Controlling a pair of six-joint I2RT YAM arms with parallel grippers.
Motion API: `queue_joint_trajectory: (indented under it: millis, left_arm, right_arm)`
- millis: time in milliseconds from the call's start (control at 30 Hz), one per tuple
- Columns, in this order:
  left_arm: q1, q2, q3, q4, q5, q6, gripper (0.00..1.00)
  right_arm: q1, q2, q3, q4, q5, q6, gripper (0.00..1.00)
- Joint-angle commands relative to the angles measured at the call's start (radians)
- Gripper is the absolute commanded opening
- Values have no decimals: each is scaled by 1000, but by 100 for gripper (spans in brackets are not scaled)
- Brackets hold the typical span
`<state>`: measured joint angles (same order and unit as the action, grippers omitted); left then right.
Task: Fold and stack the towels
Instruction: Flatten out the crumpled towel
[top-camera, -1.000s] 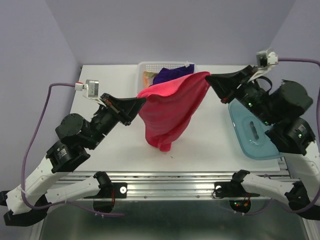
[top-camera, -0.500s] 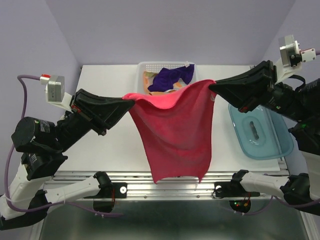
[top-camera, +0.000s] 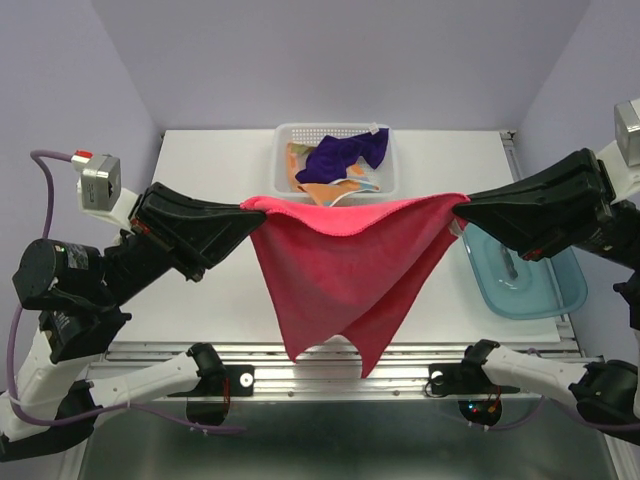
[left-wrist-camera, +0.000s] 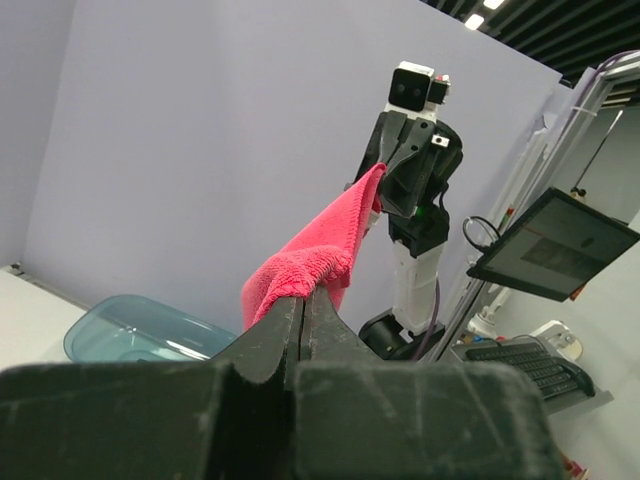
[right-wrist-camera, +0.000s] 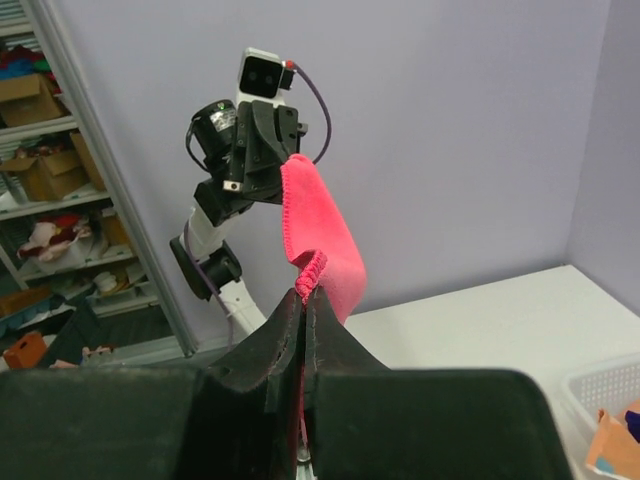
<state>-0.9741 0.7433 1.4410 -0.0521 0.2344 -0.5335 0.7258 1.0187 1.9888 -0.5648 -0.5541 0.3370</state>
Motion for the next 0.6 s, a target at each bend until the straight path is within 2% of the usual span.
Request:
queue_joint_trajectory:
  millis: [0,100,167,200,300,433,567]
  left_arm:
    - [-3,14,26,58,-22,20,0]
    - [-3,11,-16,54,-85,33,0]
    - [-3,5,-37,25,-205,39,0]
    - [-3,13,-53,6,-327,41,0]
    - [-3,37,-67,-21,-455,55,0]
    - [-2,100,-77,1,-645,101,0]
    - [38,163,-68,26,-705,156,0]
  right_arm:
    - [-6,1,-45,42,78,-3,1]
    - [-5,-2,-97,45,178,-21,1]
    - [-6,1,-149,48,255,-29,1]
    - [-5,12,-163,48,354,-32,1]
    - [-6,38,-209,52,547,-50,1]
    - [-5,84,-277,118,719,-85,1]
    - [-6,141,-300,170,812,-139,1]
